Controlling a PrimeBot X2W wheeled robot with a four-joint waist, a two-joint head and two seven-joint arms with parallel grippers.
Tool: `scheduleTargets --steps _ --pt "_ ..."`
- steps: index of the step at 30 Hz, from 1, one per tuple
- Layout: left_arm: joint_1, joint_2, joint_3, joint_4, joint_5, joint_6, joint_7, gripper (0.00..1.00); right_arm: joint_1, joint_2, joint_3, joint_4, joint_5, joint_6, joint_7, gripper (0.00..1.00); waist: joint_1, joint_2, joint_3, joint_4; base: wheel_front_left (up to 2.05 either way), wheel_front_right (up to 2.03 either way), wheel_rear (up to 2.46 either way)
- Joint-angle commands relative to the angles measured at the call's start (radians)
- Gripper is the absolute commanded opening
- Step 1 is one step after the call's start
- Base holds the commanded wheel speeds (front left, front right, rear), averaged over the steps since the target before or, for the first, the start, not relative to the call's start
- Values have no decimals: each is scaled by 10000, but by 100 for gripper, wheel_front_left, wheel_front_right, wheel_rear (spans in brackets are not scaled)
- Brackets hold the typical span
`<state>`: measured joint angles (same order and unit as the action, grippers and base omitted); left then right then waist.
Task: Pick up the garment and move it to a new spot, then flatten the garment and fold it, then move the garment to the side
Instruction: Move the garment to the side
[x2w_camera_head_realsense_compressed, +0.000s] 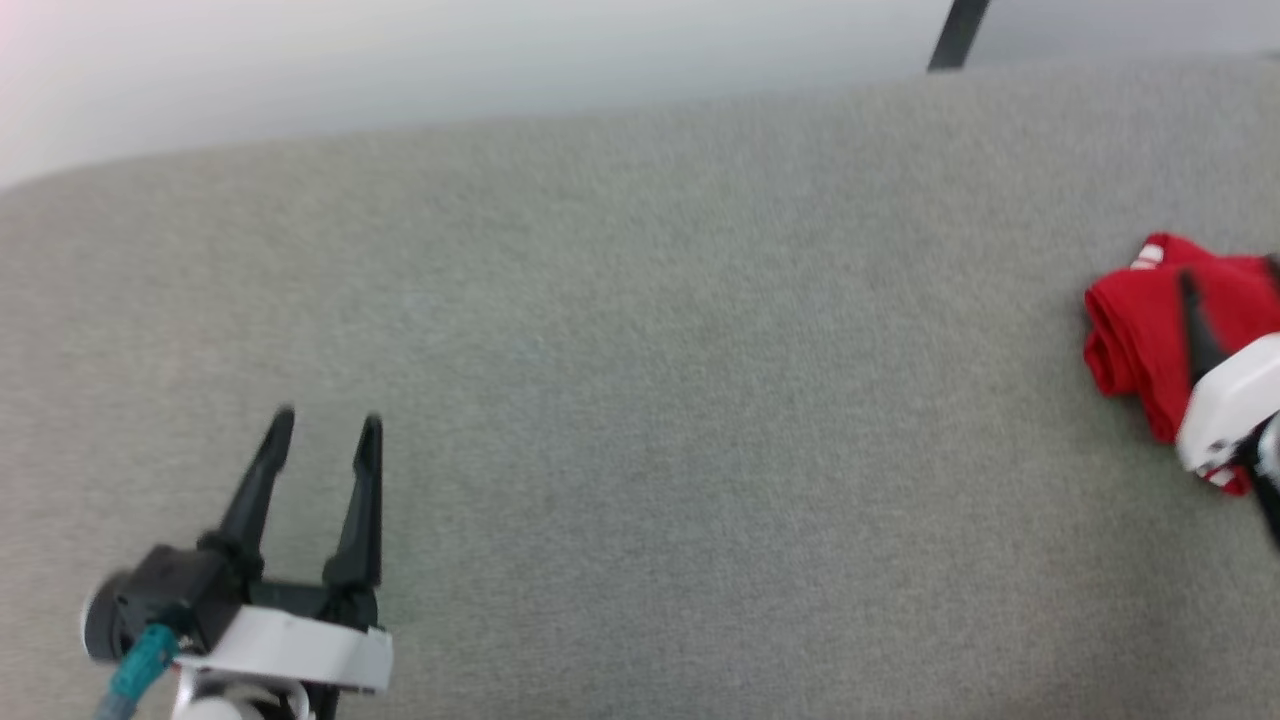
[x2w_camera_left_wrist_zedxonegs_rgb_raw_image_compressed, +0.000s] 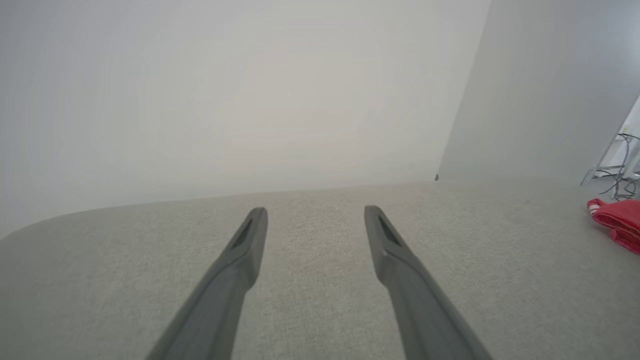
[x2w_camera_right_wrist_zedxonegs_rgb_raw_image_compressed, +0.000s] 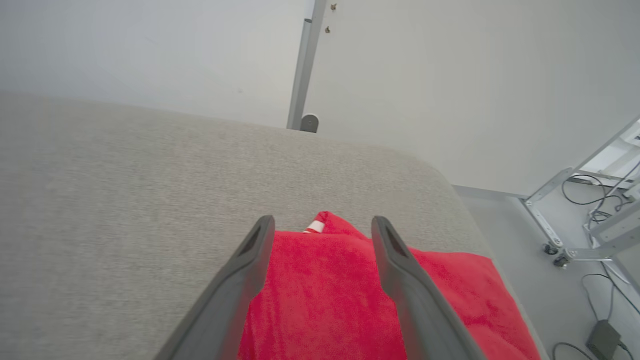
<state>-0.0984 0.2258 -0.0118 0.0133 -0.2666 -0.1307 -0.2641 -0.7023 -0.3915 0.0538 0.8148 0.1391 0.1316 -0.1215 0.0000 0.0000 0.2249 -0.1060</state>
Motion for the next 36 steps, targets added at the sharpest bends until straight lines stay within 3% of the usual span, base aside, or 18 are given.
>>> scheduleTargets --steps 1,12,23,36 --pt "185 -82 29 138 -126 4 6 100 320 45 129 -147 228 -16 -68 100 0 0 -729 440 0 0 0" --pt "770 -437 337 1052 -301 4 6 100 2835 562 807 -2393 1517 -16 -467 100 0 0 -1761 1089 0 0 0" --pt "1299 -775 648 929 -91 4 6 100 4998 1218 -327 -4924 1352 -16 91 100 0 0 -2036 1252 0 0 0" --pt "1667 -1031 964 310 387 6 6 100 6399 2230 -1589 -7369 1030 -16 559 100 0 0 -1832 1191 0 0 0"
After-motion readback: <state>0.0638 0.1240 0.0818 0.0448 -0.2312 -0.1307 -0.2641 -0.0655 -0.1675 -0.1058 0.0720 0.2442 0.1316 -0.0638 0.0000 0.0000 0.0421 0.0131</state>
